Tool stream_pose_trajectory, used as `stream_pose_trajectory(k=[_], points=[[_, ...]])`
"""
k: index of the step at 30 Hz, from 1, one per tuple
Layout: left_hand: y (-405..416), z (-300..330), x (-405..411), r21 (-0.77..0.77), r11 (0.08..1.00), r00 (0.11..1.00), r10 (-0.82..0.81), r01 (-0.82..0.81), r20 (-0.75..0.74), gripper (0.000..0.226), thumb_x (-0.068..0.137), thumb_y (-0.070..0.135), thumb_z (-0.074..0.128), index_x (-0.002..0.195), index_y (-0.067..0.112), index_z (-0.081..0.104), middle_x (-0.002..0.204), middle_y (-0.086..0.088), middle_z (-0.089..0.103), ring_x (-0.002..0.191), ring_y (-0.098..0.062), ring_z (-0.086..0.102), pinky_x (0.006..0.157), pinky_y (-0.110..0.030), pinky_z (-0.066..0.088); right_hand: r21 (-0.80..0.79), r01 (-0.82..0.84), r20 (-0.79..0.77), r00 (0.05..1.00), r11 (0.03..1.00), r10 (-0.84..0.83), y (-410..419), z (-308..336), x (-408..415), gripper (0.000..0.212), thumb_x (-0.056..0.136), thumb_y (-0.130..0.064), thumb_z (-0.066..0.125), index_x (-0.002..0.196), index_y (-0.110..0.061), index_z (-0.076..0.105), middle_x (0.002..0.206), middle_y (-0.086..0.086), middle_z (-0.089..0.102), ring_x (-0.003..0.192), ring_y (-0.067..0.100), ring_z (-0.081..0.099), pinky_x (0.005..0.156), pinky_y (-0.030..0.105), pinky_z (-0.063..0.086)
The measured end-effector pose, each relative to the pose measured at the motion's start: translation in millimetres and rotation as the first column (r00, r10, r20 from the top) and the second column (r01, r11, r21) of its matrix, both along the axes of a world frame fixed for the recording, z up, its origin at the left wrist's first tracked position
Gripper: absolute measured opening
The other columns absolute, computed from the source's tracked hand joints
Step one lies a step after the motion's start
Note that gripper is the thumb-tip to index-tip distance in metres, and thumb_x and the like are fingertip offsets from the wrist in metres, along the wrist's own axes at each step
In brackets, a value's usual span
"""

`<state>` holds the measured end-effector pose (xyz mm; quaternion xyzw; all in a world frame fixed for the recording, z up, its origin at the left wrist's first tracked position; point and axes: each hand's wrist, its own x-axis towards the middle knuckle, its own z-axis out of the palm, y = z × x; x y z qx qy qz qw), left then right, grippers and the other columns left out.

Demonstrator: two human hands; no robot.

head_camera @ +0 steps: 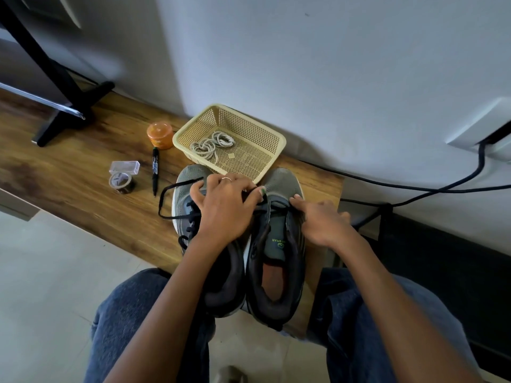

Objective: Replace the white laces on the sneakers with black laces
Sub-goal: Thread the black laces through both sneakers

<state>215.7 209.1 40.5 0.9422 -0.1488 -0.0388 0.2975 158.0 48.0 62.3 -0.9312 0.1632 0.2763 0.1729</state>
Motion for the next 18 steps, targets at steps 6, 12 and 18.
stream_pose_trajectory(k=[6,12,18], points=[[-3,16,0,-0.547,0.832,0.993,0.04,-0.094,-0.109,0.032,0.083,0.065,0.04,0.07,0.049,0.064,0.097,0.019,0.065,0.109,-0.012,0.057,0.102,-0.057,0.033,0.048,0.136,0.274,0.951,0.99,-0.144,1,-3,2,0.04,0.098,-0.02,0.045,0.135,-0.033,0.05,0.138,-0.002,0.052,0.134,0.025,0.035,0.106,0.05,0.025],[-16,13,-4,-0.555,0.832,0.998,-0.04,0.01,-0.041,0.024,0.088,0.056,0.045,0.069,0.049,0.06,0.1,0.014,0.062,0.108,-0.022,0.05,0.096,-0.052,0.039,0.637,-0.057,0.524,0.764,0.769,-0.378,21,14,10,0.014,0.09,-0.027,0.064,0.103,-0.024,0.069,0.101,-0.012,0.07,0.098,-0.002,0.061,0.084,0.017,0.048],[-9,26,-7,-0.748,0.66,0.981,-0.085,-0.077,-0.176,0.037,0.098,0.031,0.051,0.063,0.02,0.053,0.083,-0.008,0.062,0.085,-0.003,0.053,0.077,-0.009,0.04,0.725,0.012,0.503,0.675,0.689,-0.541,20,16,10,0.006,0.088,-0.018,0.067,0.084,-0.022,0.065,0.085,0.0,0.068,0.079,0.009,0.062,0.078,0.031,0.051]])
